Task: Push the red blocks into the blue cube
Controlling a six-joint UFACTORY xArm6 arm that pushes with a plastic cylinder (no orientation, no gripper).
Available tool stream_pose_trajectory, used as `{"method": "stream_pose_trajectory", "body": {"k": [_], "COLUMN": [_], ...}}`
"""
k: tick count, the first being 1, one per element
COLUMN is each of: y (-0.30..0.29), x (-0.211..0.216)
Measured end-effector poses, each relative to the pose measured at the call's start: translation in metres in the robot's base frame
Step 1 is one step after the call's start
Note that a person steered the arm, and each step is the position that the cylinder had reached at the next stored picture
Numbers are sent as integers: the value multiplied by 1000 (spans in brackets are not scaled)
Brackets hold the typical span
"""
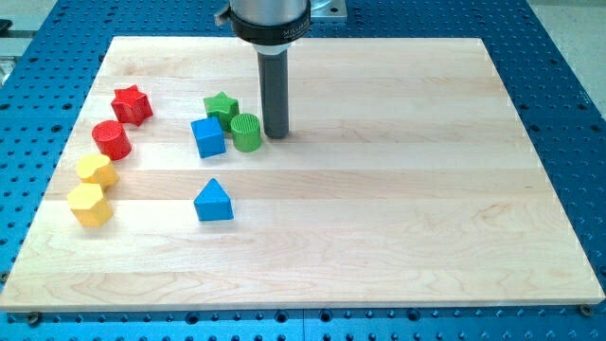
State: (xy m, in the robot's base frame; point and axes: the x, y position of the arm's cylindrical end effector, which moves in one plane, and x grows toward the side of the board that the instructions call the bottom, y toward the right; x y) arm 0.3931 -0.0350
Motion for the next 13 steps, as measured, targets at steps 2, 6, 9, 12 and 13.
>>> {"method": "stream_pose_trajectory", "body": {"k": [2, 6, 9, 12, 13], "y": [-28, -187, -186, -147, -228], "x": [-108, -36, -35, -25, -36]}}
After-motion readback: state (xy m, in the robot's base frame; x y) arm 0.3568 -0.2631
